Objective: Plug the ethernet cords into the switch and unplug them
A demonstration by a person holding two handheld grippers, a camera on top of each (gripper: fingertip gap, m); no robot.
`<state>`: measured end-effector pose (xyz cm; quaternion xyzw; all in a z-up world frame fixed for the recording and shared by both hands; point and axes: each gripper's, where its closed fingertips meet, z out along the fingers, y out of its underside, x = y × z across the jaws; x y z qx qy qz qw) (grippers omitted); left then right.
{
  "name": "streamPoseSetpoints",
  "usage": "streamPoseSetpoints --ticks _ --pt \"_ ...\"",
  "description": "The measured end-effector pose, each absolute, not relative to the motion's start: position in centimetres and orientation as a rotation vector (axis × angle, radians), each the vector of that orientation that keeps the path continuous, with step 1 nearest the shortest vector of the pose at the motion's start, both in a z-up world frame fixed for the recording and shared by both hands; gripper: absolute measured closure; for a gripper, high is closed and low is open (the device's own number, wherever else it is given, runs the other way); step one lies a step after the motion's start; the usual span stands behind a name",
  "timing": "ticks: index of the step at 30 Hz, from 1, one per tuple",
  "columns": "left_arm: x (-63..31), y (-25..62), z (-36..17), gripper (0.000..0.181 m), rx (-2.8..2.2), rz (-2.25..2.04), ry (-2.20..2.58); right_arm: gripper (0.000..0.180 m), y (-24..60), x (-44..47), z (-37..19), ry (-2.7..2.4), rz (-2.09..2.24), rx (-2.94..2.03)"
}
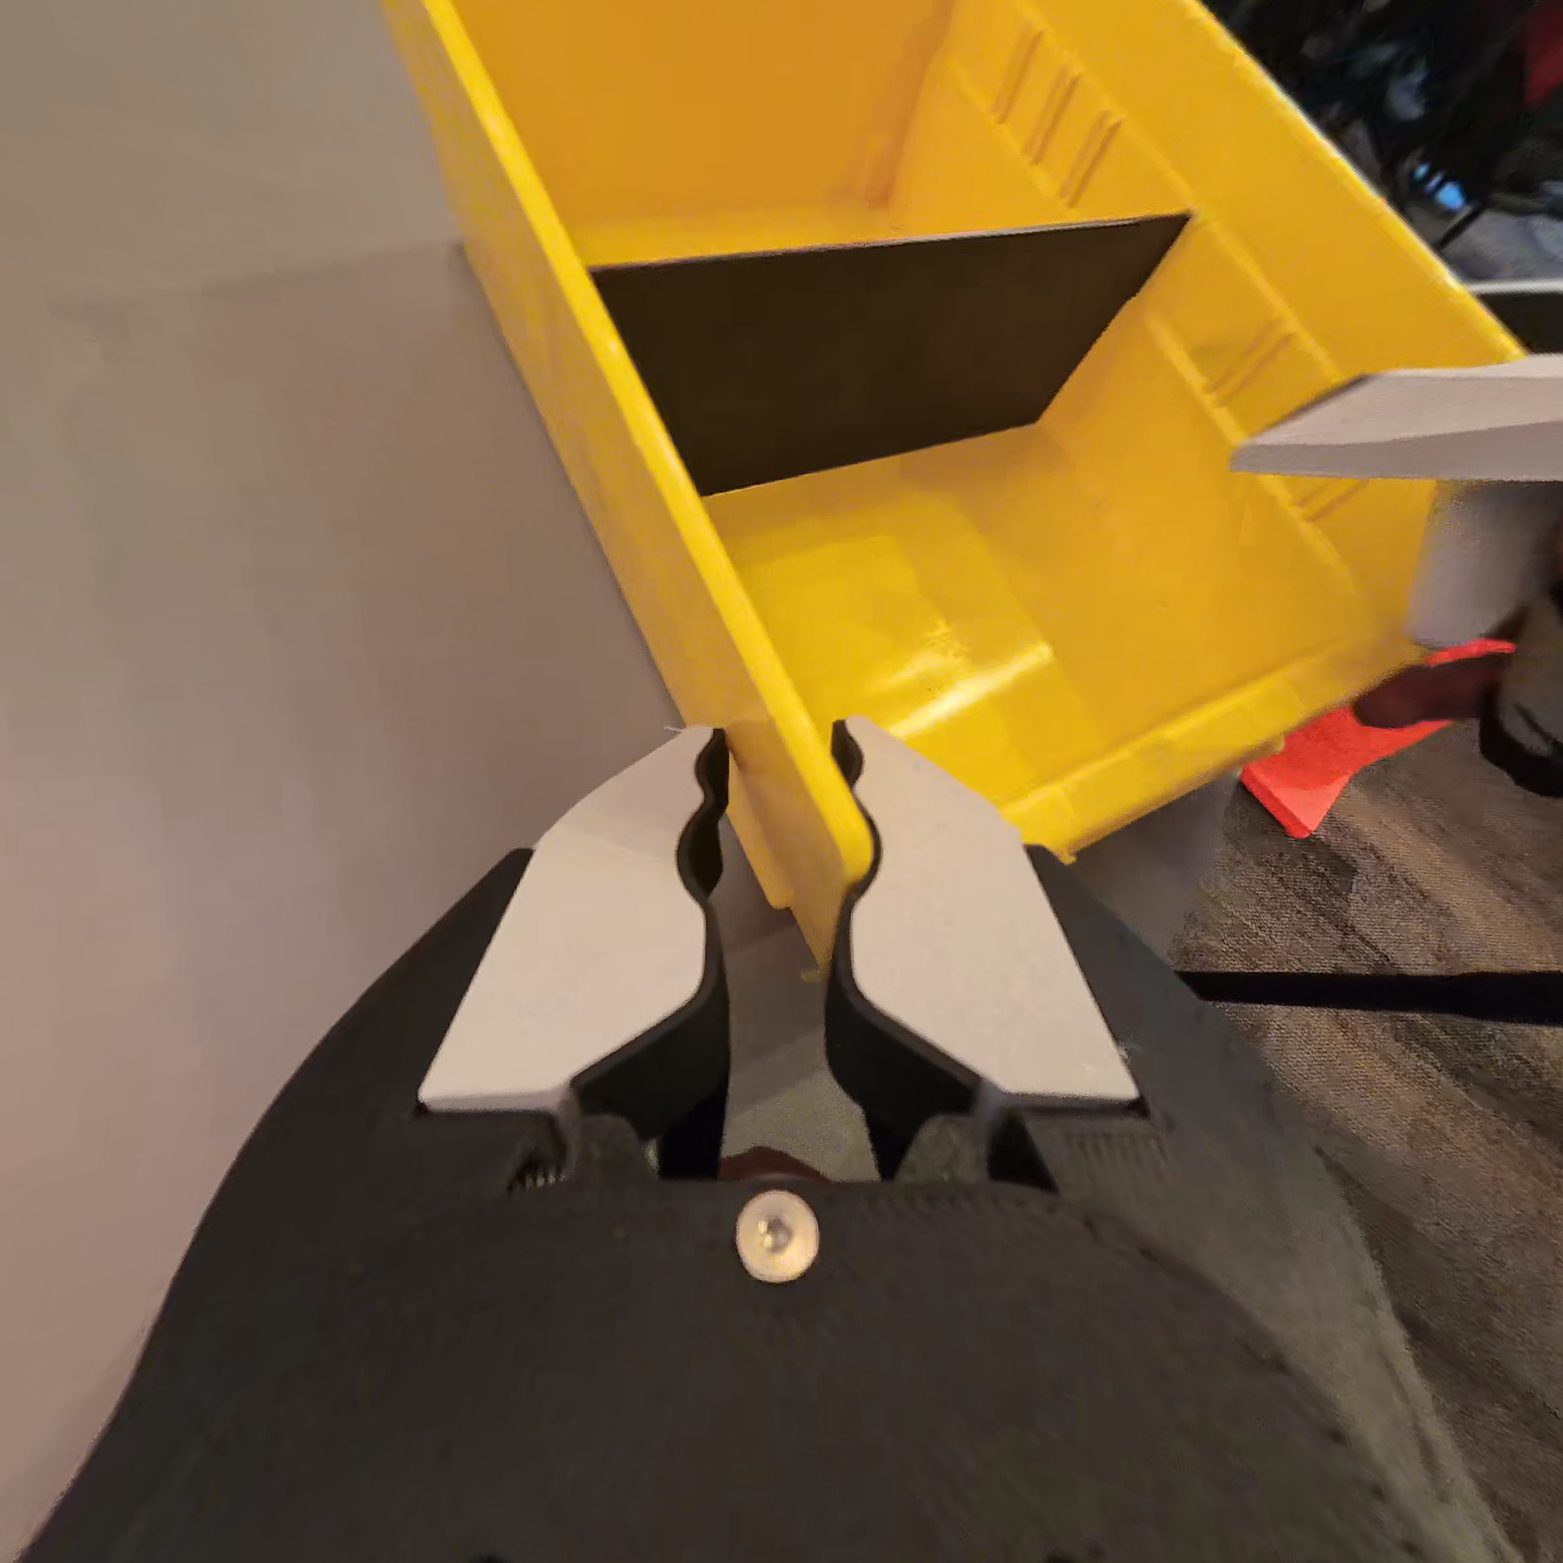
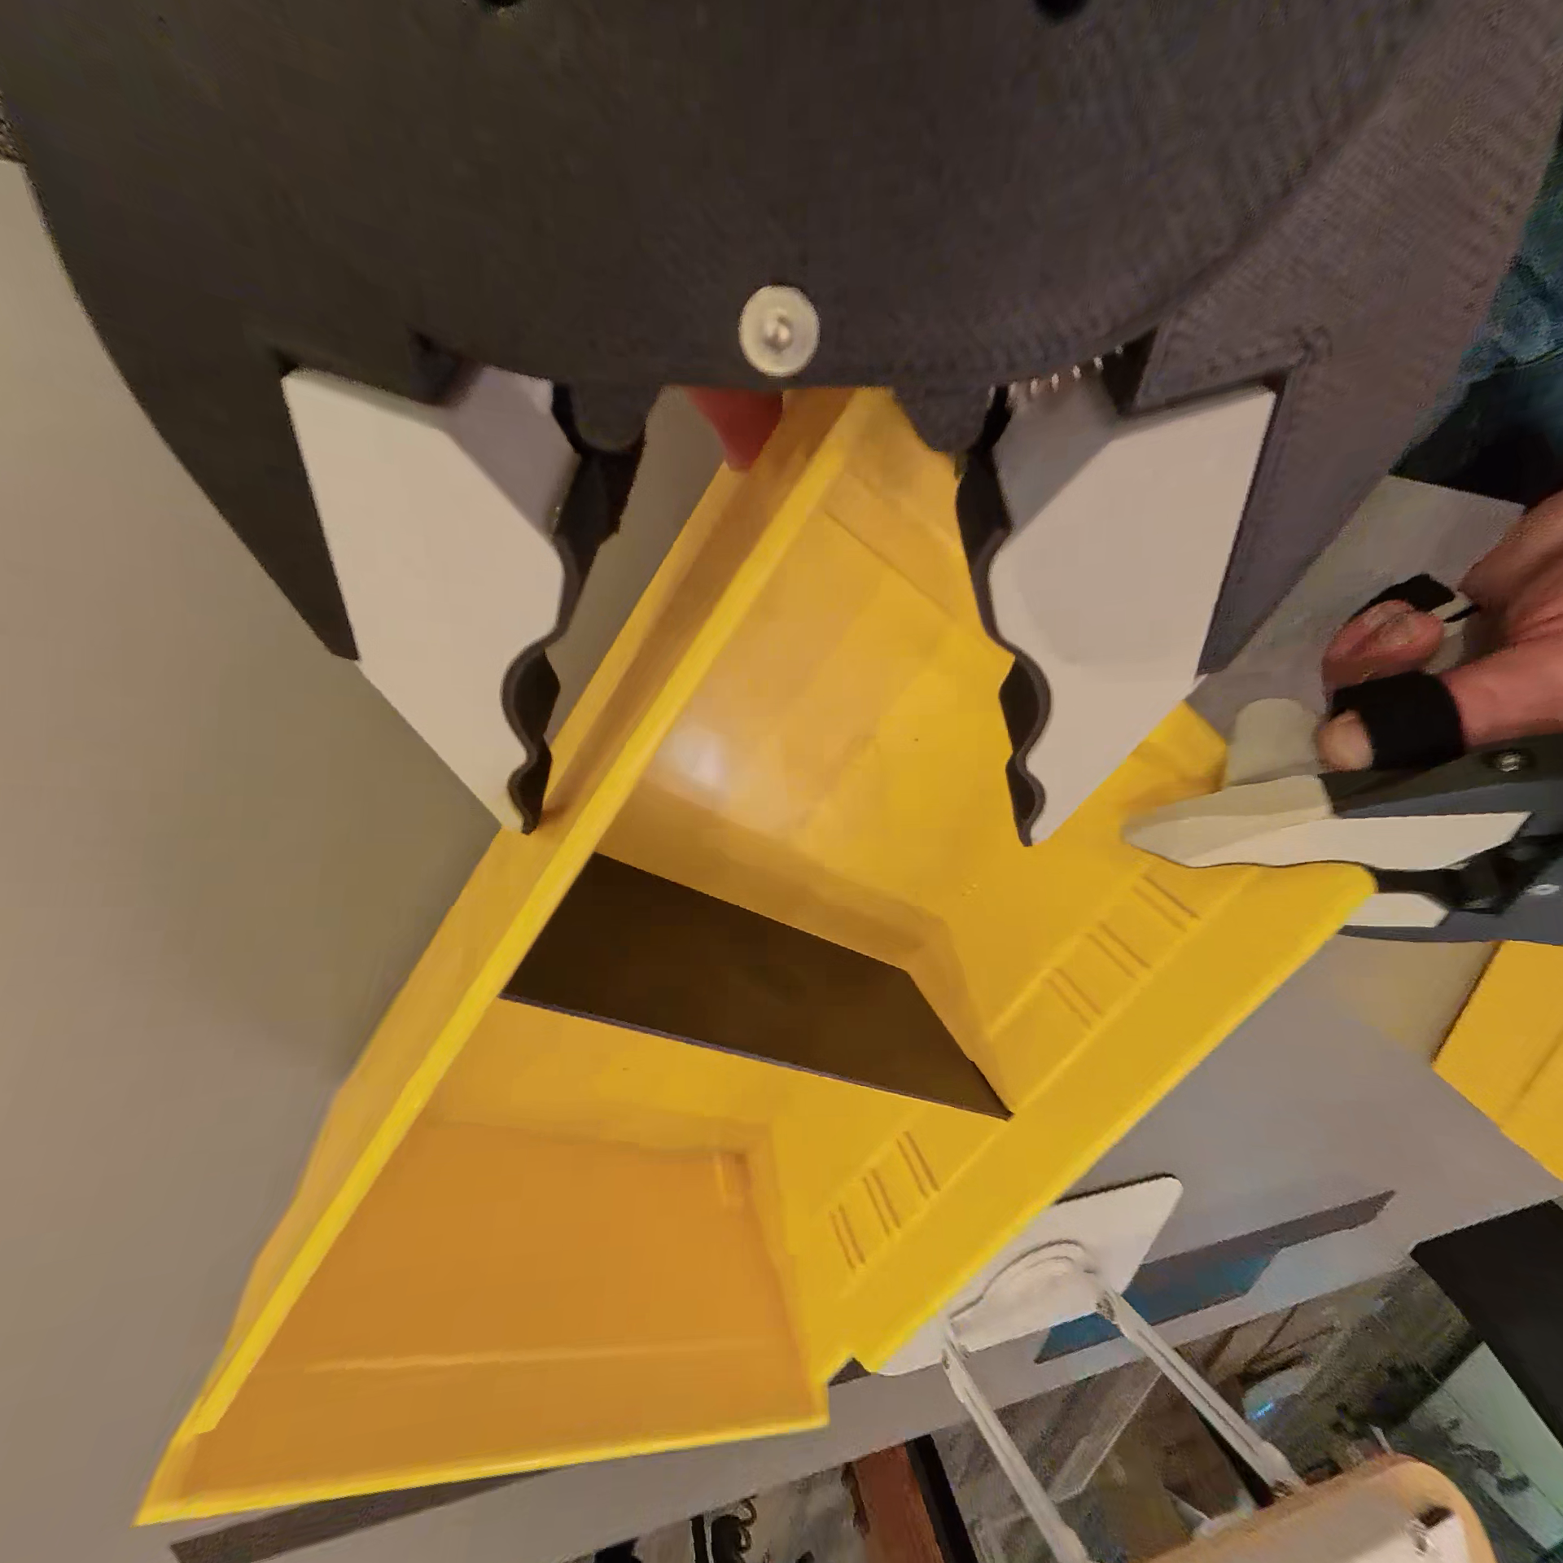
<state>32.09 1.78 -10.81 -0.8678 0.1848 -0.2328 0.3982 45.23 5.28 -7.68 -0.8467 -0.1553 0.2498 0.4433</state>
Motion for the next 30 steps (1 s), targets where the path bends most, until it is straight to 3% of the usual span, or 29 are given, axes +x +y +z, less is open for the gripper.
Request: streamPoseSetpoints --ticks 1,10,13,17,20,25,27,30 --pt "32.8 1.7 -10.8 0.155 -2.203 -0.585 0.494 0.074 5.7 45.9 -8.1 -0.381 0.621 -2.111" --pt "40.0 0.4 -10.5 0.12 -2.206 -0.762 0.585 0.099 9.8 52.5 -9.4 -0.424 0.552 -2.197" --pt "42.5 -0.8 -9.7 0.092 -2.169 -0.932 0.653 0.099 11.1 54.9 -9.6 -0.434 0.495 -2.215" --pt "40.4 -1.3 -7.3 0.067 -2.085 -0.933 0.662 0.091 12.6 58.2 -9.1 -0.482 0.182 -2.202" --pt "33.9 -1.2 -5.2 0.069 -2.027 -0.798 0.618 0.095 12.6 59.7 -5.2 -0.505 -0.054 -2.079" --pt "16.8 -0.8 -6.5 0.073 -2.093 -0.374 0.402 0.088 8.2 48.1 0.9 -0.747 0.187 -1.943" --pt "10.3 -1.3 -8.0 0.073 -2.149 -0.215 0.307 0.071 5.9 41.7 1.9 -0.893 0.267 -1.889" --pt "4.2 -2.8 -10.2 0.061 -2.23 -0.099 0.241 0.073 2.4 32.1 1.6 -1.121 0.37 -1.78"
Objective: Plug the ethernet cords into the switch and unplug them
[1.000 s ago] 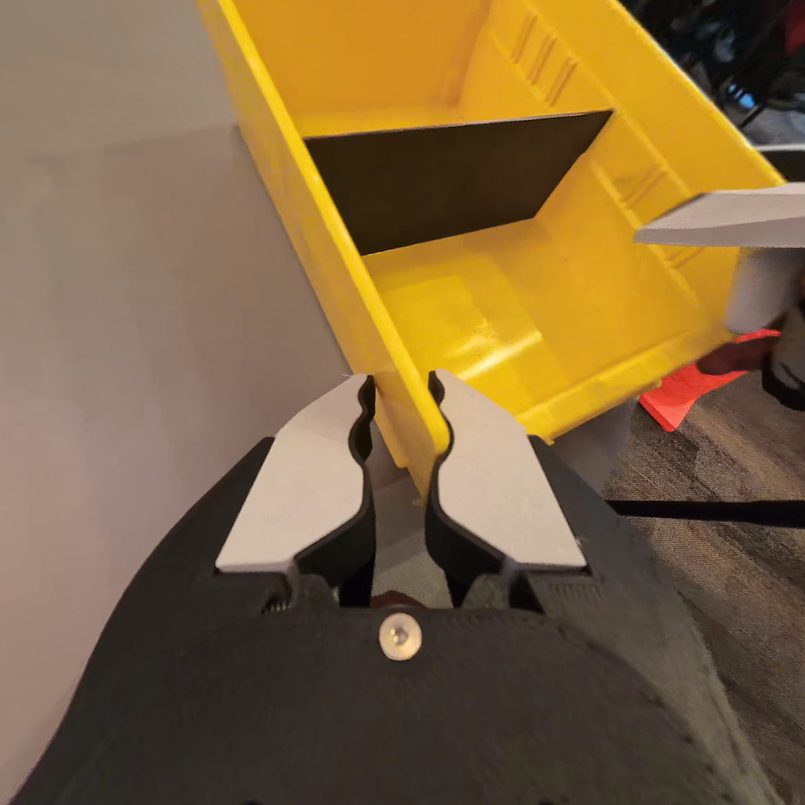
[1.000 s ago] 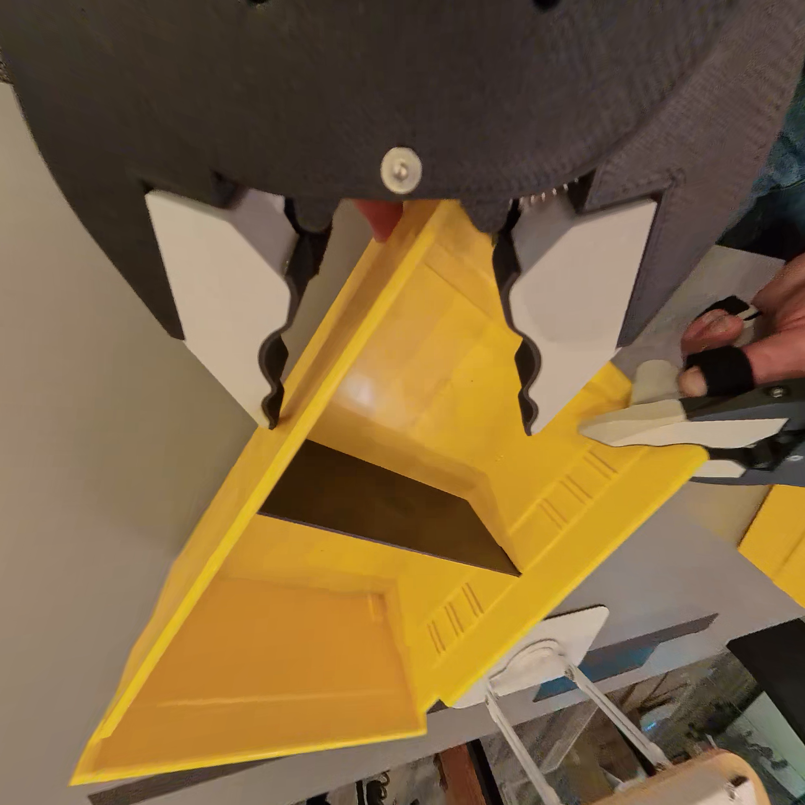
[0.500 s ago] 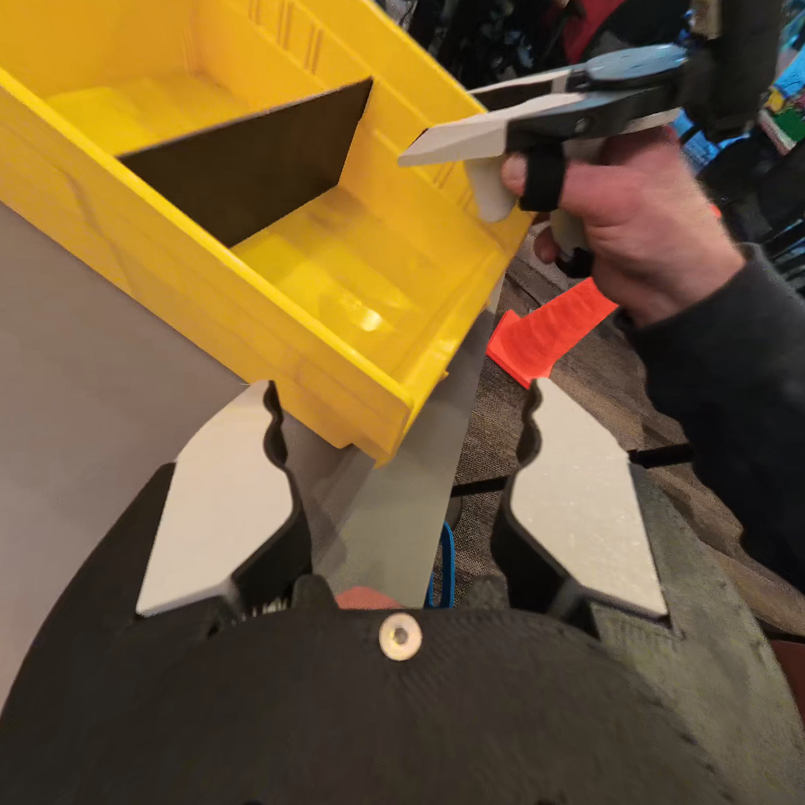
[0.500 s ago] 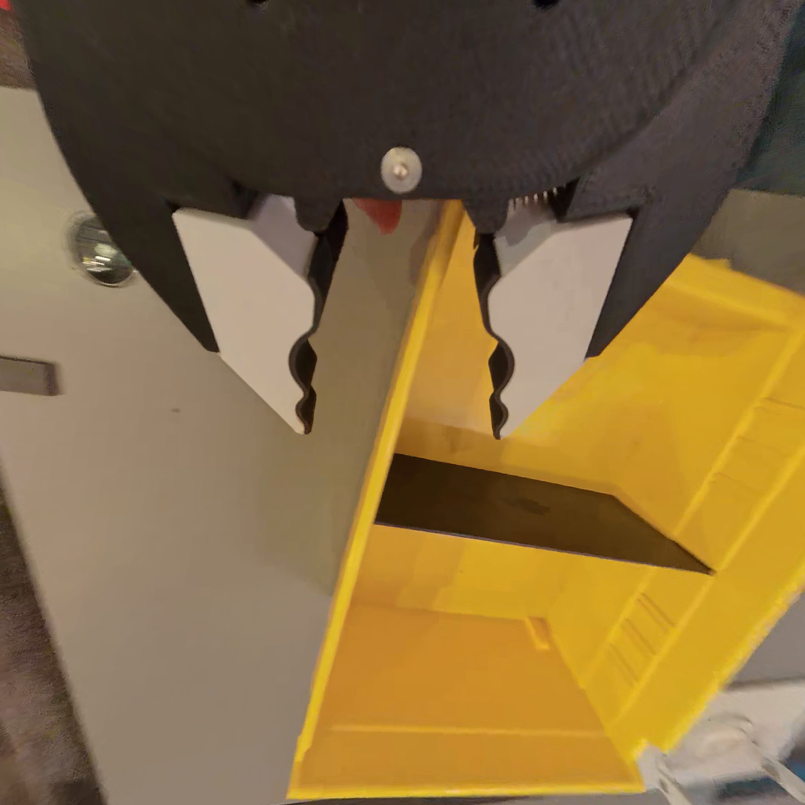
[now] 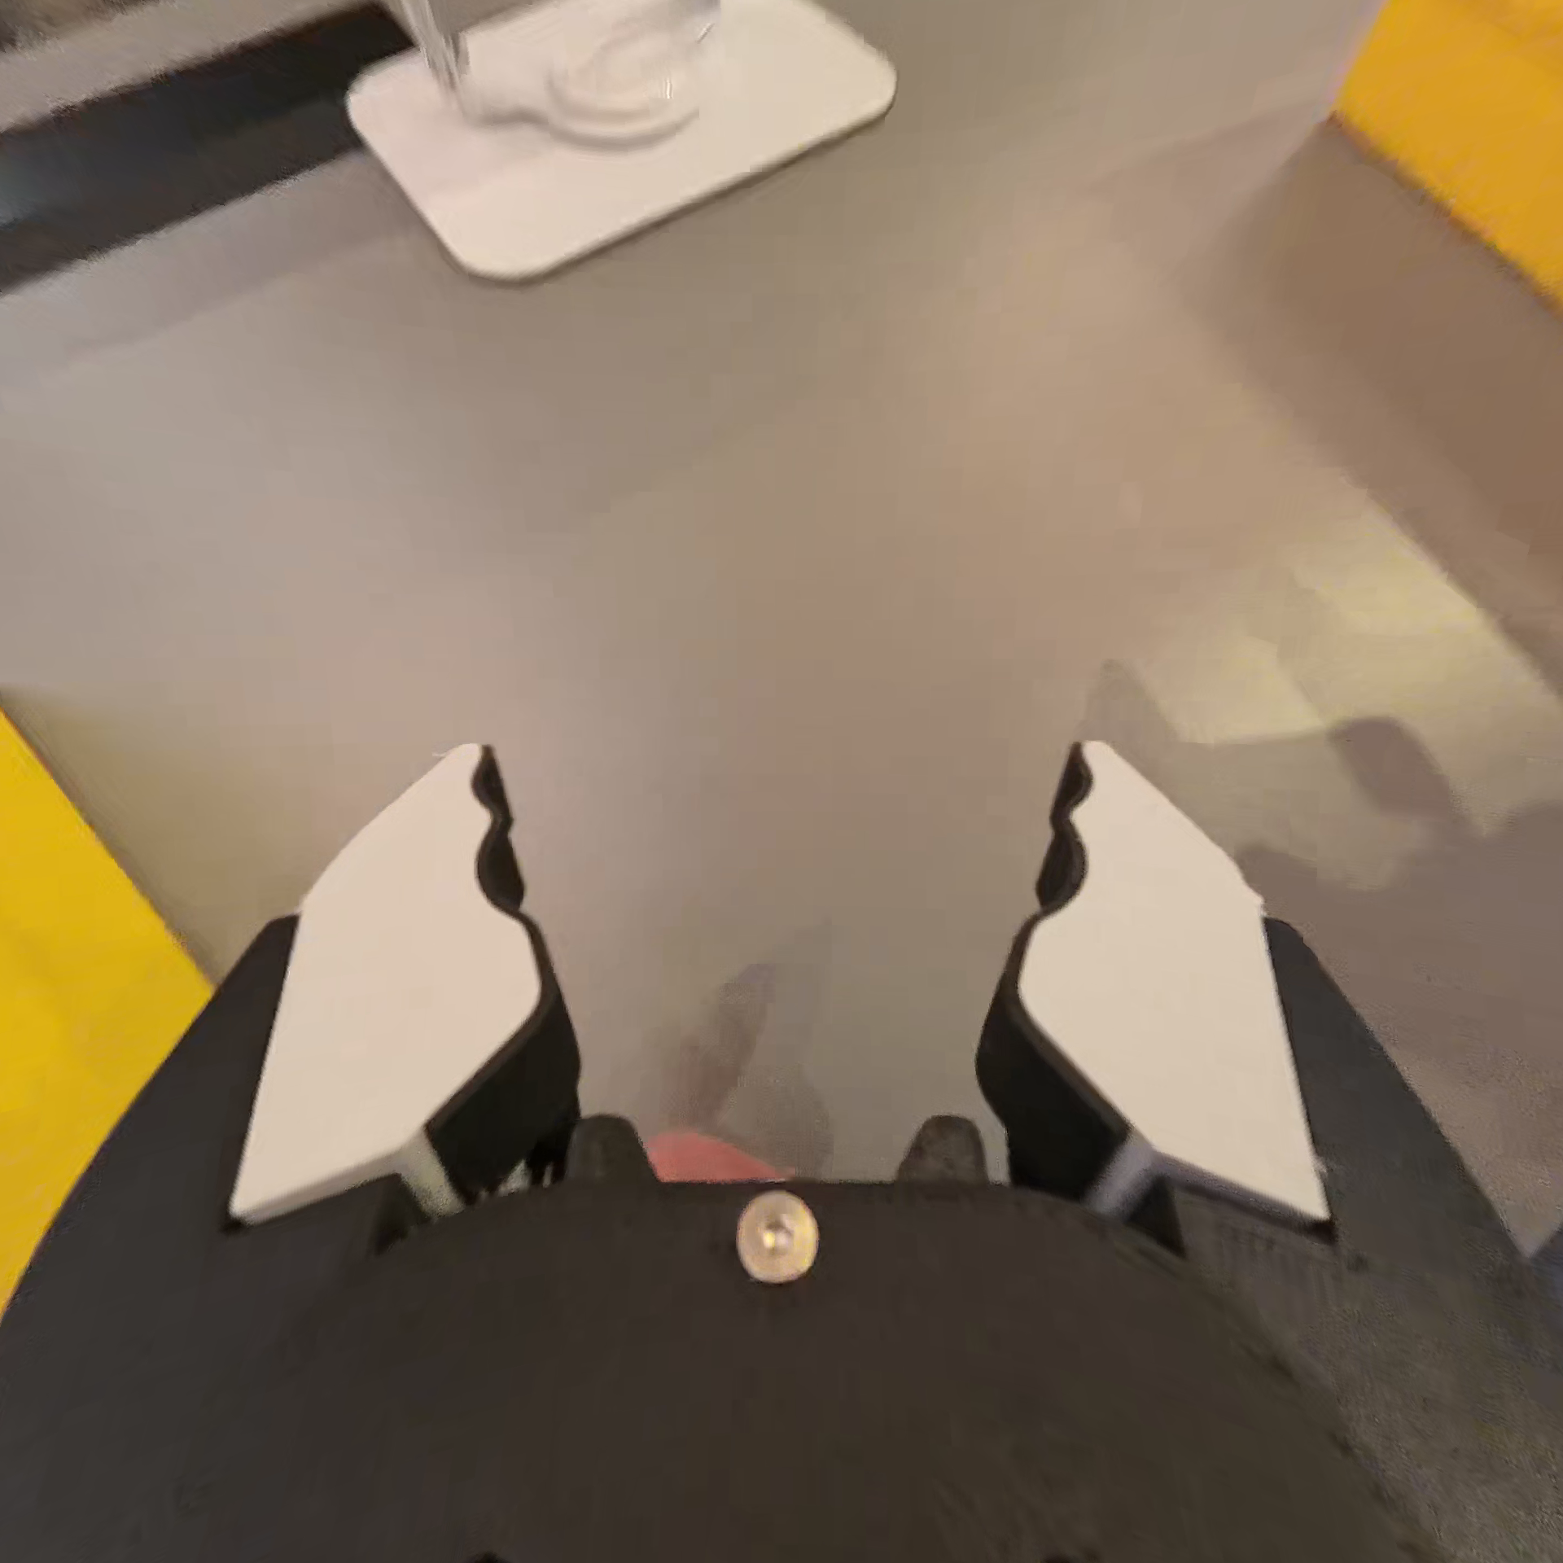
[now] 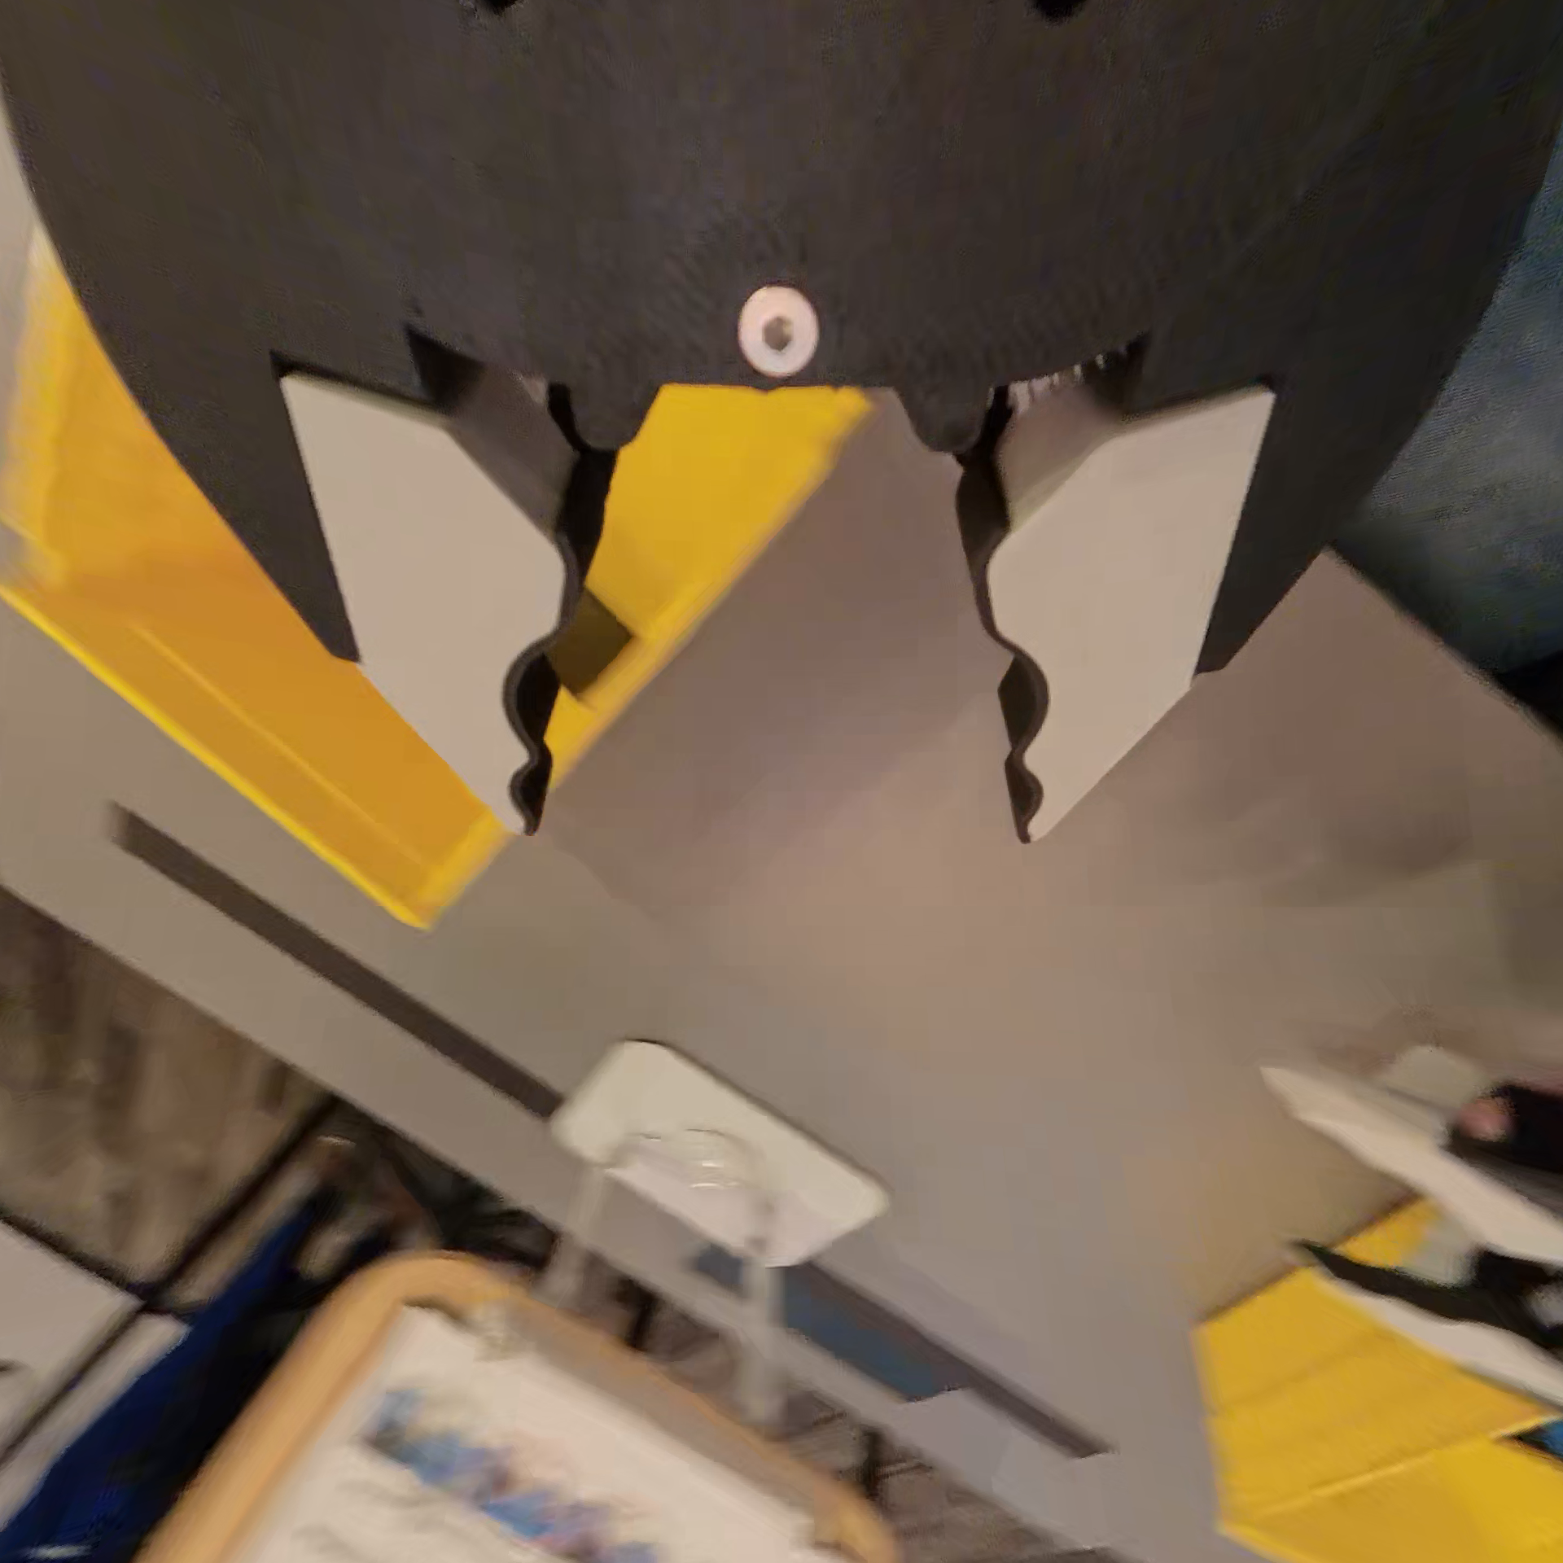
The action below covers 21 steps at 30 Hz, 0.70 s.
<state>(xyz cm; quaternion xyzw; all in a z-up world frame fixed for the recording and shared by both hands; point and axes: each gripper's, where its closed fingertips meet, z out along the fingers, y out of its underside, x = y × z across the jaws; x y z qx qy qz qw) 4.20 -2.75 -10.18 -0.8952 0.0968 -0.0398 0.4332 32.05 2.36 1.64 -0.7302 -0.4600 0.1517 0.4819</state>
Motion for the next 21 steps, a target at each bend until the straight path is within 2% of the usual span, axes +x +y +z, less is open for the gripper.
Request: streamPoseSetpoints --ticks 2,6,8,12,15,16,18,20,21 --pt "1.9 -3.9 -11.6 0.048 -2.28 -0.041 0.221 0.067 0.1 26.8 -0.2 -1.251 0.489 -1.77" --pt "-0.4 -5.8 -13.6 0.041 -2.333 0.057 0.21 0.07 -1.2 21.1 -4.0 -1.338 0.624 -1.808" --pt "-0.7 -6.4 -13.6 0.044 -2.318 0.035 0.198 0.086 0.5 20.0 -5.9 -1.267 0.573 -1.844" --pt "0.5 -6.9 -13.6 0.049 -2.321 -0.075 0.233 0.074 0.0 18.3 -9.2 -1.315 0.686 -1.867" --pt "3.1 -6.5 -13.7 0.055 -2.326 -0.175 0.333 0.097 1.2 18.5 -12.4 -1.318 0.632 -1.947" --pt "3.6 -6.2 -14.1 0.062 -2.344 -0.185 0.346 0.111 1.7 18.6 -13.4 -1.312 0.613 -1.976" --pt "5.0 -5.7 -14.8 0.063 -2.364 -0.237 0.405 0.122 2.7 19.5 -15.4 -1.35 0.486 -2.038" --pt "6.0 -5.4 -15.6 0.052 -2.399 -0.27 0.44 0.128 2.7 19.2 -15.8 -1.366 0.488 -2.013" --pt "6.5 -5.1 -15.7 0.052 -2.388 -0.276 0.461 0.131 2.7 19.1 -15.7 -1.376 0.48 -1.997"
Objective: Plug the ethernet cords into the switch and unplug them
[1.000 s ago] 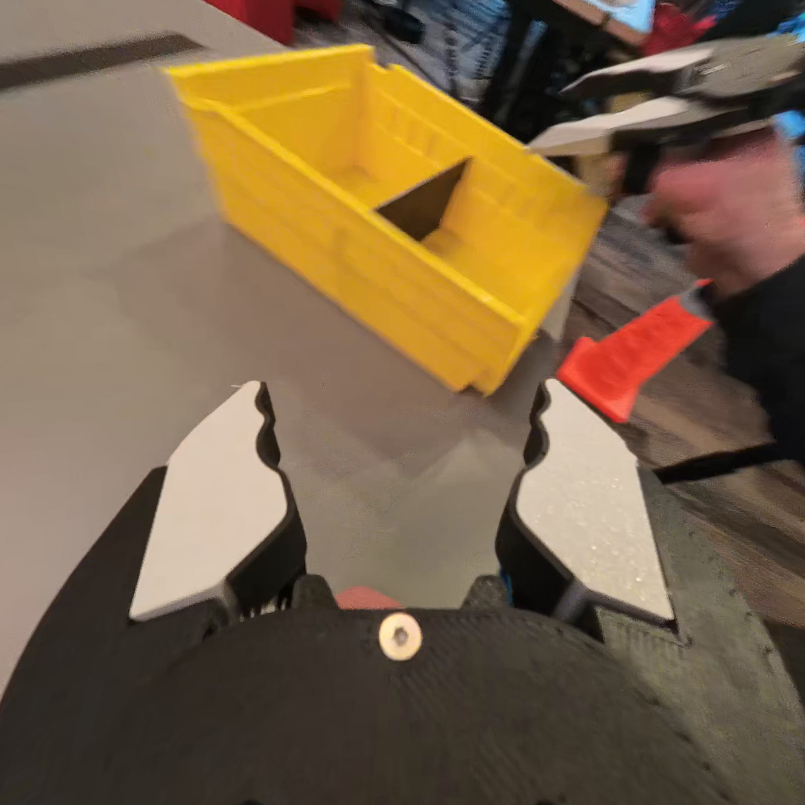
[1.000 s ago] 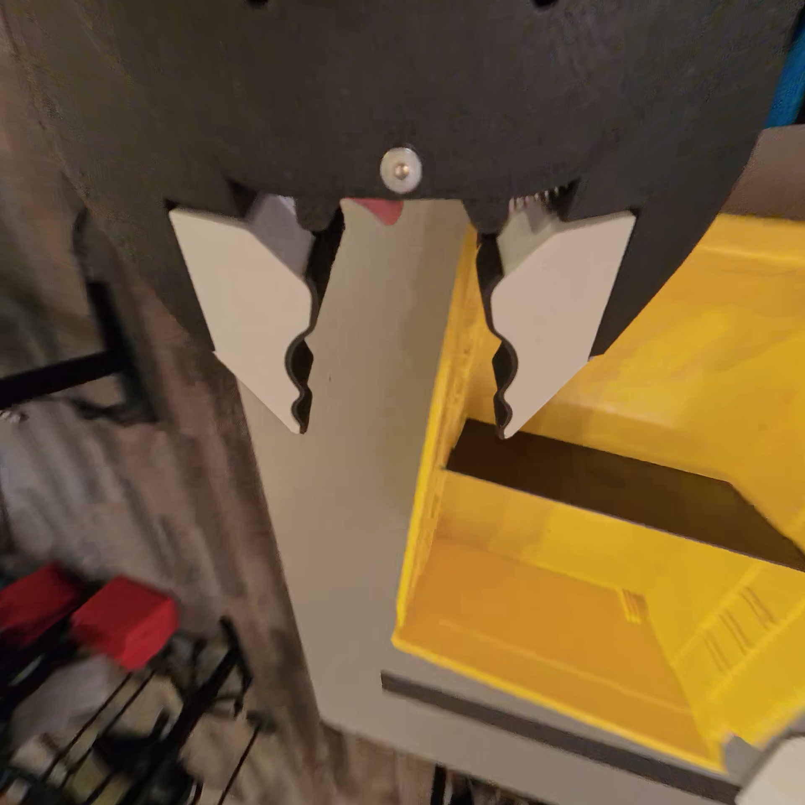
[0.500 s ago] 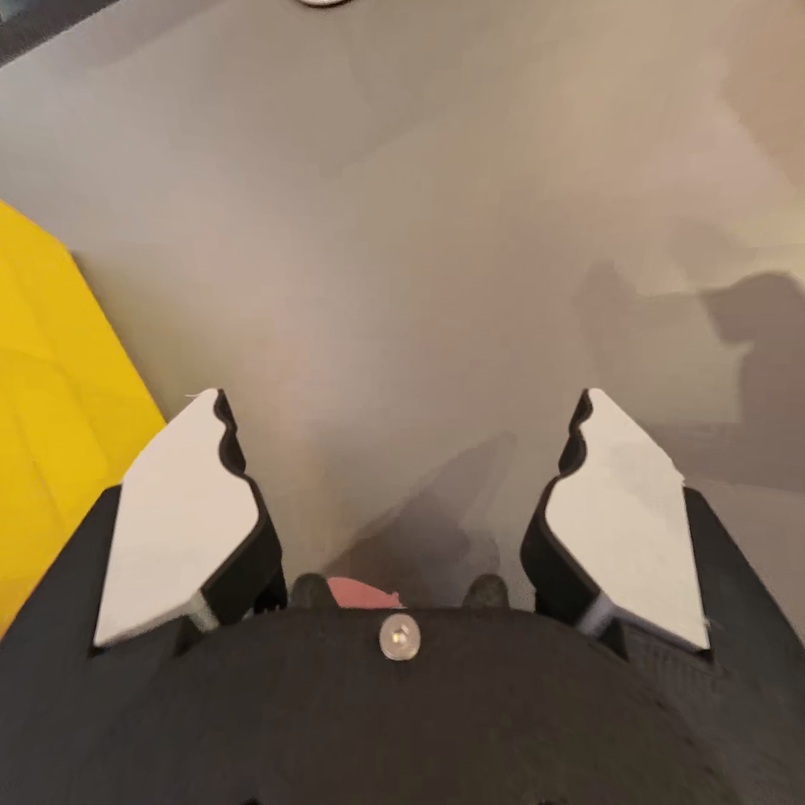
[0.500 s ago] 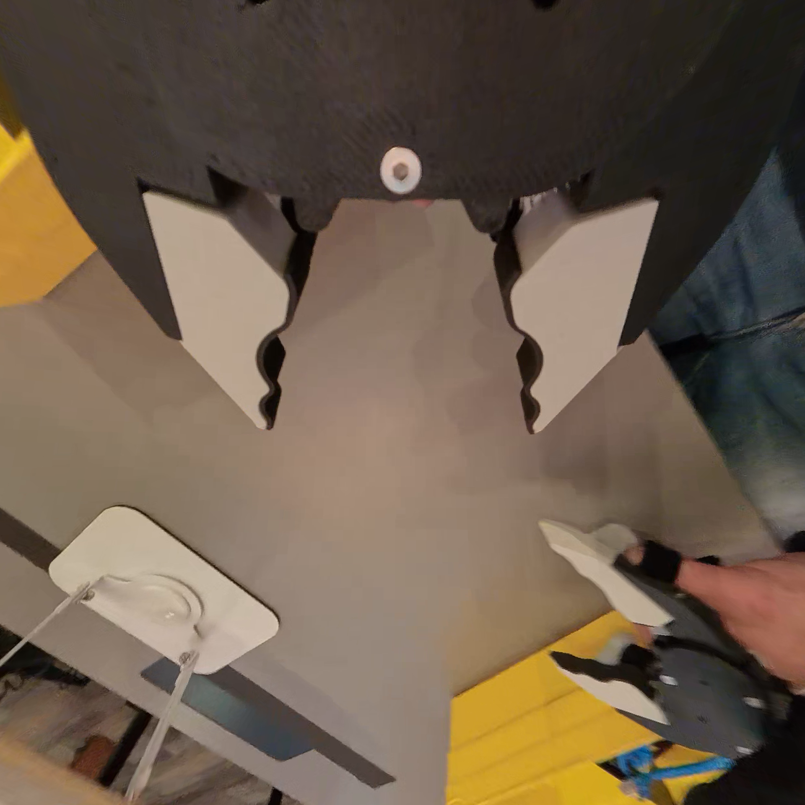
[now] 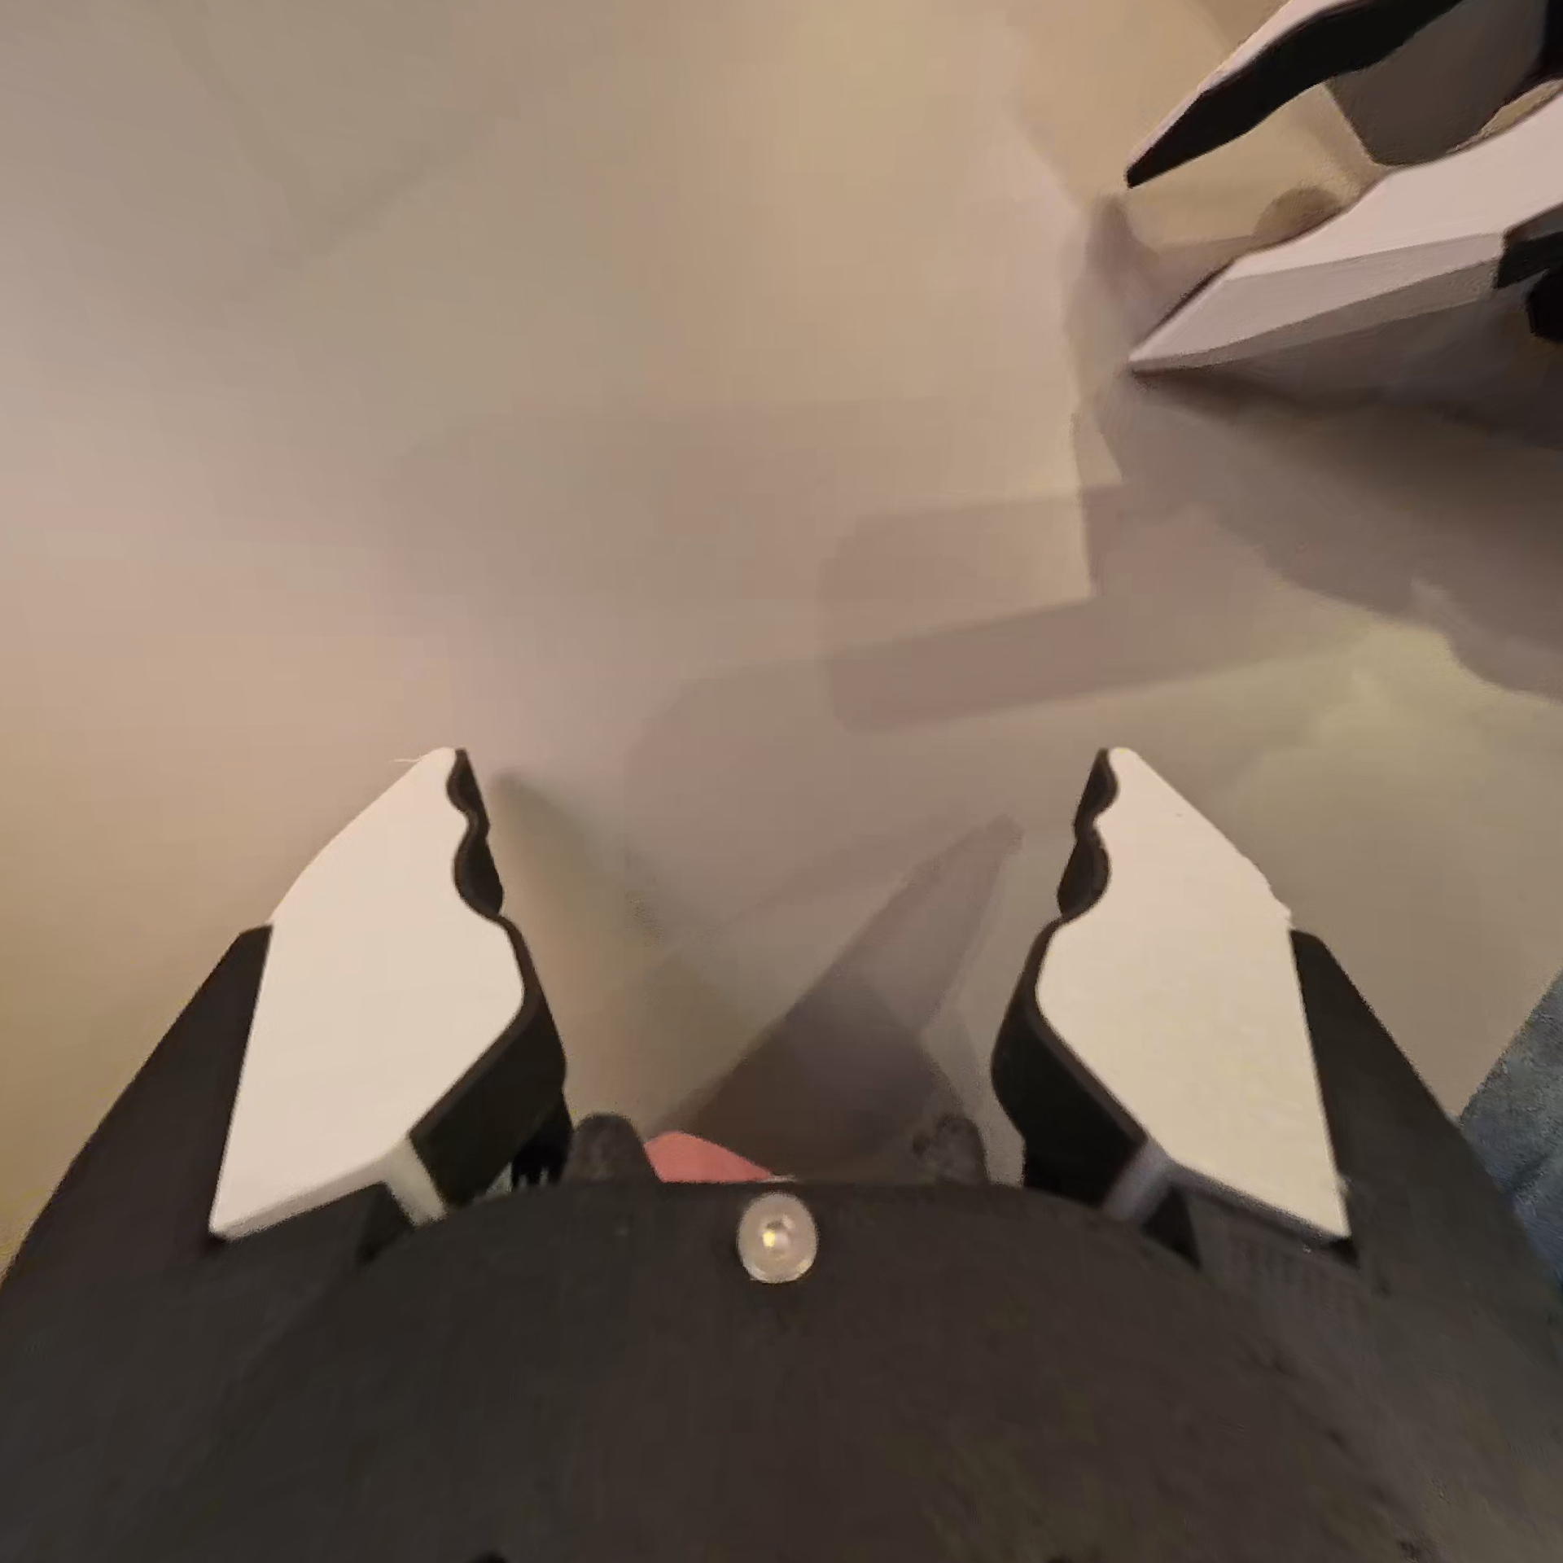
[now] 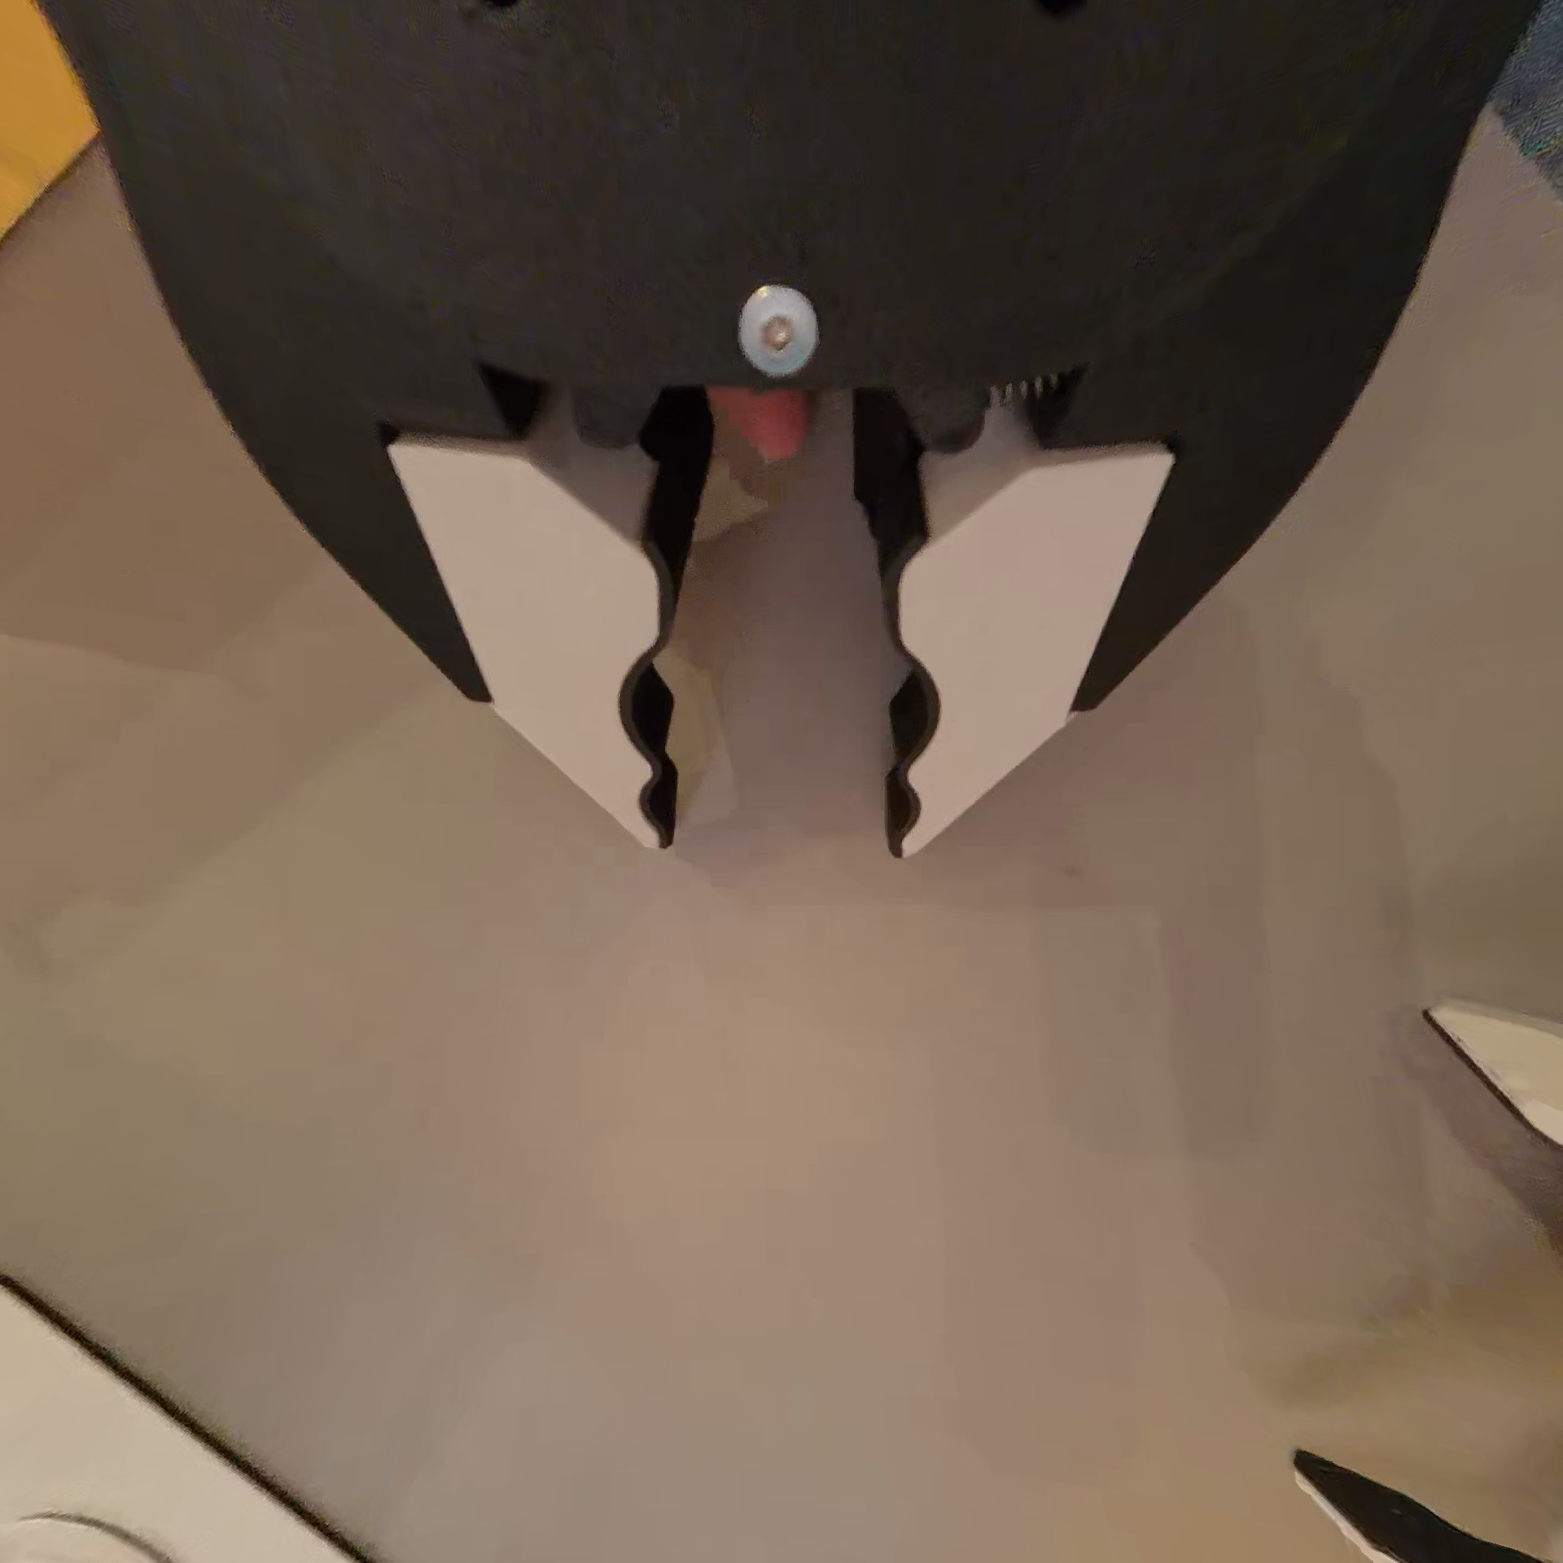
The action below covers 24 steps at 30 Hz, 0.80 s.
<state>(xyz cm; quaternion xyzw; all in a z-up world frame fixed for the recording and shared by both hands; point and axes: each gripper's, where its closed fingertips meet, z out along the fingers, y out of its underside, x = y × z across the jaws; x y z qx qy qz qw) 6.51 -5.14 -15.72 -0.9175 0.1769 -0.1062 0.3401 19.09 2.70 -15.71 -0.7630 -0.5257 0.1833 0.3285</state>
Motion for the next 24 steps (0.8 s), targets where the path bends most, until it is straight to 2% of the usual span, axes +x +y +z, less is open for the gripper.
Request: streamPoseSetpoints --ticks 2,3,5,7,9,11,13,14,16,18,23,24 --pt "7.3 -4.9 -16.0 0.05 -2.393 -0.279 0.513 0.159 3.5 19.3 -15.0 -1.397 0.382 -1.906" --pt "7.7 -4.9 -16.3 0.048 -2.409 -0.285 0.538 0.164 3.5 19.4 -14.8 -1.411 0.368 -1.871" --pt "7.1 -4.2 -16.9 0.059 -2.442 -0.173 0.517 0.163 4.2 19.6 -15.0 -1.384 0.333 -1.891" --pt "7.3 -3.9 -17.0 0.059 -2.451 -0.179 0.53 0.157 3.9 19.1 -15.5 -1.414 0.361 -1.886" --pt "7.3 -3.5 -16.9 0.06 -2.448 -0.176 0.518 0.16 4.0 18.7 -15.5 -1.431 0.363 -1.821" --pt "7.1 -3.4 -17.0 0.056 -2.468 -0.166 0.509 0.161 4.7 18.8 -15.4 -1.44 0.284 -1.786" --pt "6.5 -3.3 -17.2 0.045 -2.487 -0.142 0.481 0.172 5.3 19.0 -15.5 -1.393 0.212 -1.802" --pt "6.3 -3.2 -17.2 0.04 -2.49 -0.135 0.466 0.171 5.2 18.9 -15.5 -1.388 0.211 -1.801" --pt "6.4 -3.2 -17.3 0.042 -2.477 -0.148 0.454 0.173 4.9 18.8 -15.5 -1.364 0.221 -1.832" --pt "6.4 -3.1 -17.3 0.041 -2.46 -0.159 0.472 0.158 4.7 18.8 -15.3 -1.384 0.236 -1.865" --pt "6.5 -2.9 -17.3 0.039 -2.448 -0.173 0.514 0.167 4.6 19.3 -15.5 -1.408 0.357 -2.034" --pt "6.5 -2.8 -17.3 0.039 -2.442 -0.178 0.525 0.144 4.1 19.2 -15.7 -1.42 0.414 -2.086"
